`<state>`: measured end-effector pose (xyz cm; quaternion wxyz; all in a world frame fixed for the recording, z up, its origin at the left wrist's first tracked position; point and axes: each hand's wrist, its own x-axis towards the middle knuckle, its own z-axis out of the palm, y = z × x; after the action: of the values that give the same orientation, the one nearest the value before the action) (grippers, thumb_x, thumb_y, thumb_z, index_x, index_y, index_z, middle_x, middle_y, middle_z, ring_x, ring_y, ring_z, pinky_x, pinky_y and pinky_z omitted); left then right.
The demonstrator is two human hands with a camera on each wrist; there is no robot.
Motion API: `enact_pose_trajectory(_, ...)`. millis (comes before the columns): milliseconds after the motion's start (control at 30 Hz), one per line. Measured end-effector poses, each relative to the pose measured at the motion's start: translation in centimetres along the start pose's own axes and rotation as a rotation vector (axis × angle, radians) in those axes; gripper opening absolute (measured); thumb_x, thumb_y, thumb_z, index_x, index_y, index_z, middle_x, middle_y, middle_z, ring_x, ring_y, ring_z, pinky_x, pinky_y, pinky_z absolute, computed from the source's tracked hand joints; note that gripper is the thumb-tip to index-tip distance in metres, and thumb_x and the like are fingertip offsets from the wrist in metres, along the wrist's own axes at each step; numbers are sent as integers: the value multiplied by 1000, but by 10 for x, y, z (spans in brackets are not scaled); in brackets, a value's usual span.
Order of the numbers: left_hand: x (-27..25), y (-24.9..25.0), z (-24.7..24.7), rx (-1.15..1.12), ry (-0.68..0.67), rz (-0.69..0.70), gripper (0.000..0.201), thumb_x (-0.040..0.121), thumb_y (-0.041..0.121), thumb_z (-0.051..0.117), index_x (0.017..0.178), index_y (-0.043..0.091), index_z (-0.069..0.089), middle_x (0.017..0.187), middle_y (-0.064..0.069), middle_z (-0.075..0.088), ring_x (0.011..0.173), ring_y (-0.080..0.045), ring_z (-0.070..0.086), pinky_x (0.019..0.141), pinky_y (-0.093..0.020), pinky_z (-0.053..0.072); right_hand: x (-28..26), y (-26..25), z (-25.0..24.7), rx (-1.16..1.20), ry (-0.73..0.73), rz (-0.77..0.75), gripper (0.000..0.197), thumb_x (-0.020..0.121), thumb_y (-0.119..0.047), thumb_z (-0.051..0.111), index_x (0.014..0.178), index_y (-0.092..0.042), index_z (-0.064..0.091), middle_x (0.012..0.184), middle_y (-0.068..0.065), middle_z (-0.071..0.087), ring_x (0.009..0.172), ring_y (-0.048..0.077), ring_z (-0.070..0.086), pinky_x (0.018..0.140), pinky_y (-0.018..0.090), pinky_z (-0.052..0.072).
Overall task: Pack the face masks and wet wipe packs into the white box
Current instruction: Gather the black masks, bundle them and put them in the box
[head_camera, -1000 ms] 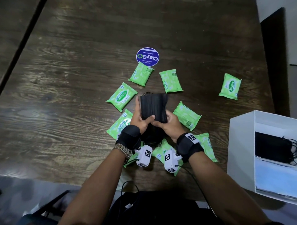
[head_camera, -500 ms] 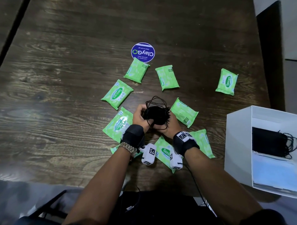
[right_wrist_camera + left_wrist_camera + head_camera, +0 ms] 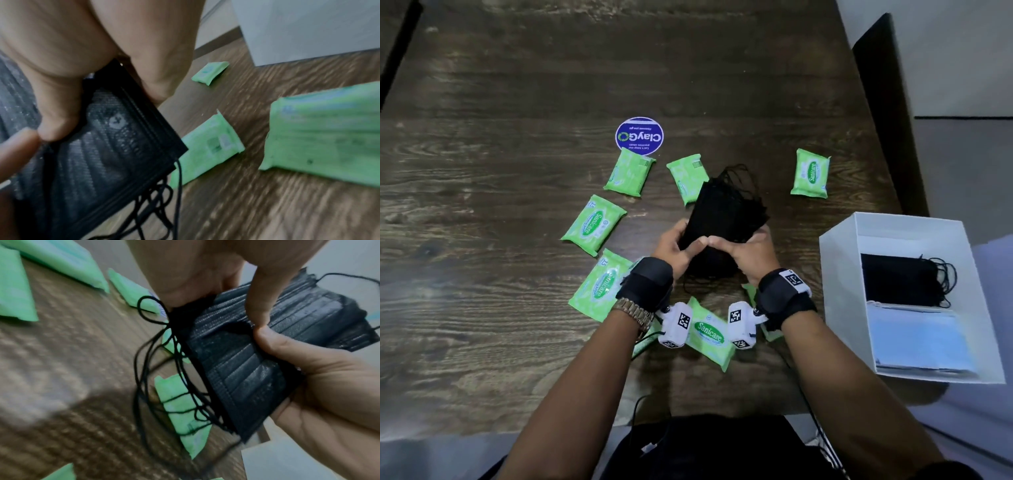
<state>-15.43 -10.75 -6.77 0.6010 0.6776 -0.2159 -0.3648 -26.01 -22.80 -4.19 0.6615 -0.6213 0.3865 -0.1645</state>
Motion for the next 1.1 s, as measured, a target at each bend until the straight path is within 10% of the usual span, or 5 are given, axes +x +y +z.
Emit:
enact_pose_trajectory(100, 5, 18, 32, 171, -56, 51, 24, 89, 7, 60, 110, -4, 55, 86, 3, 60, 72, 12, 57, 70, -10, 44, -5, -5, -44, 23, 73, -3, 33, 66, -10, 91, 92, -21, 74, 93, -10, 76, 92, 9, 73, 79, 28, 59)
enact_pose_trajectory(300, 33, 42, 107, 611, -252, 111, 15, 86, 20, 68, 101, 16, 66, 89, -3, 70, 85, -22, 65, 76, -33, 53, -11, -16, -168, -4, 249, -28, 31, 72, -1, 84, 96, -9, 65, 90, 3, 71, 84, 12, 66, 82, 34, 56)
enact_pose_trajectory(633, 91, 99, 280, 949, -389, 193, 59, 71, 17, 81, 126, 15, 60, 119, -8, 65, 110, -24, 60, 89, -27, 49, 3, -8, -342, -342, 522, 209, 33, 65, -12, 87, 92, -11, 67, 97, 6, 72, 91, 21, 69, 92, 42, 56)
enact_pose_trajectory(767, 99, 97, 337, 1216, -483, 201, 53, 73, 17, 77, 123, 16, 58, 120, -15, 60, 109, -33, 59, 85, -36, 51, 10, -9, -366, -875, 431, 273, 58, 72, -18, 84, 123, -6, 57, 123, 15, 63, 116, 33, 60, 97, 36, 48)
enact_pose_trajectory(1100, 90, 48, 362, 1666, -716, 90, 25, 71, 44, 61, 79, 23, 51, 83, 0, 63, 74, -26, 64, 72, -46, 55, 5, 7, -363, -1282, 40, 374, 54, 68, -22, 89, 112, -2, 65, 115, 17, 68, 106, 34, 67, 82, 34, 53)
